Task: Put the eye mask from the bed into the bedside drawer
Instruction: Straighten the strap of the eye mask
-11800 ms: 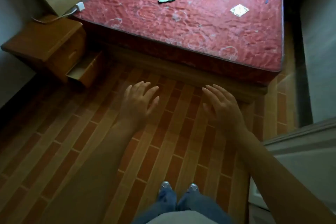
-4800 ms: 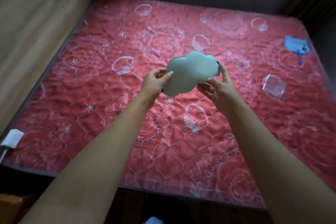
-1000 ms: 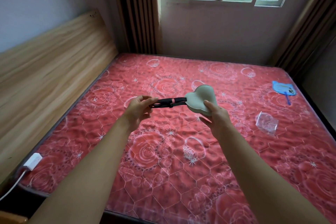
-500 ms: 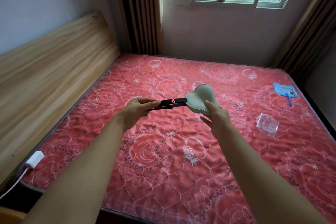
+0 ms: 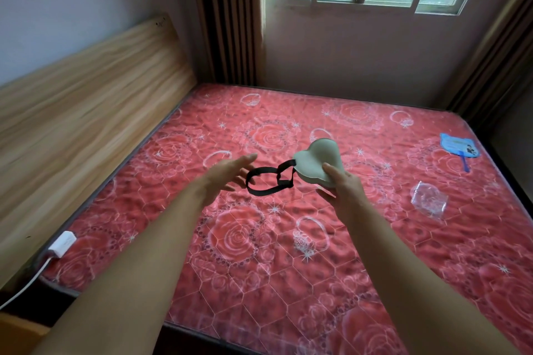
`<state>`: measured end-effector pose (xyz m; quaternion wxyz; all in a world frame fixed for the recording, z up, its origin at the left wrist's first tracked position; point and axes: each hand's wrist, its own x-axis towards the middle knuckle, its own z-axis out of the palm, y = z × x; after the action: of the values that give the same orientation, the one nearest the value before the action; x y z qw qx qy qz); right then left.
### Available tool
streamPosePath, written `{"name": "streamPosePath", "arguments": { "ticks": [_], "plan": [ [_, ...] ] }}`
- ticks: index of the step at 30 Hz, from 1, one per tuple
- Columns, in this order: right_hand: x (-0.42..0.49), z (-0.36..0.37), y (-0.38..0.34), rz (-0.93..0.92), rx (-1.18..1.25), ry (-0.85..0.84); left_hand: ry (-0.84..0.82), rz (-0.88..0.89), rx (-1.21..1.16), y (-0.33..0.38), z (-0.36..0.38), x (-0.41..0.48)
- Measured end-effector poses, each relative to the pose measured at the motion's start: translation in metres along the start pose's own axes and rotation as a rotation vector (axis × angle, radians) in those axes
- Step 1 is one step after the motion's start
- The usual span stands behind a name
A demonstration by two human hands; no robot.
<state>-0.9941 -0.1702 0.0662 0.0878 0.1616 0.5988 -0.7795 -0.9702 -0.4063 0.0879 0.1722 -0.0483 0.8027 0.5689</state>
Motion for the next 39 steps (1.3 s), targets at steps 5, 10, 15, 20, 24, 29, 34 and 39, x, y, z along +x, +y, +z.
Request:
{"name": "streamPosePath", "arguments": {
  "ticks": [5,10,15,20,24,29,34,39],
  "plan": [
    [-0.004,0.010,0.009,-0.012,-0.042,-0.096,0.089,-0.030,0.038,0.010,0.020,0.002],
    [-0.005,0.020,0.014,0.011,-0.057,-0.141,0.161,-0.053,-0.118,0.004,0.023,-0.001],
    [-0.001,0.022,0.010,0.096,0.119,-0.118,0.445,-0.041,-0.260,-0.012,0.009,-0.006],
    [-0.001,0.029,0.009,0.172,0.282,-0.244,0.616,-0.058,-0.095,-0.026,0.001,-0.011],
    [-0.005,0.040,0.007,0.182,0.414,-0.339,0.709,-0.074,0.094,-0.033,0.000,-0.011],
    [-0.003,0.041,-0.001,0.135,0.431,-0.428,0.842,-0.222,0.285,-0.050,-0.004,-0.022],
    [-0.009,0.046,0.009,0.128,0.221,-0.502,0.736,-0.185,0.126,-0.042,0.005,-0.022],
    [-0.004,0.045,0.008,0.130,0.187,-0.519,0.563,-0.087,-0.192,-0.029,0.014,-0.030]
  ]
}}
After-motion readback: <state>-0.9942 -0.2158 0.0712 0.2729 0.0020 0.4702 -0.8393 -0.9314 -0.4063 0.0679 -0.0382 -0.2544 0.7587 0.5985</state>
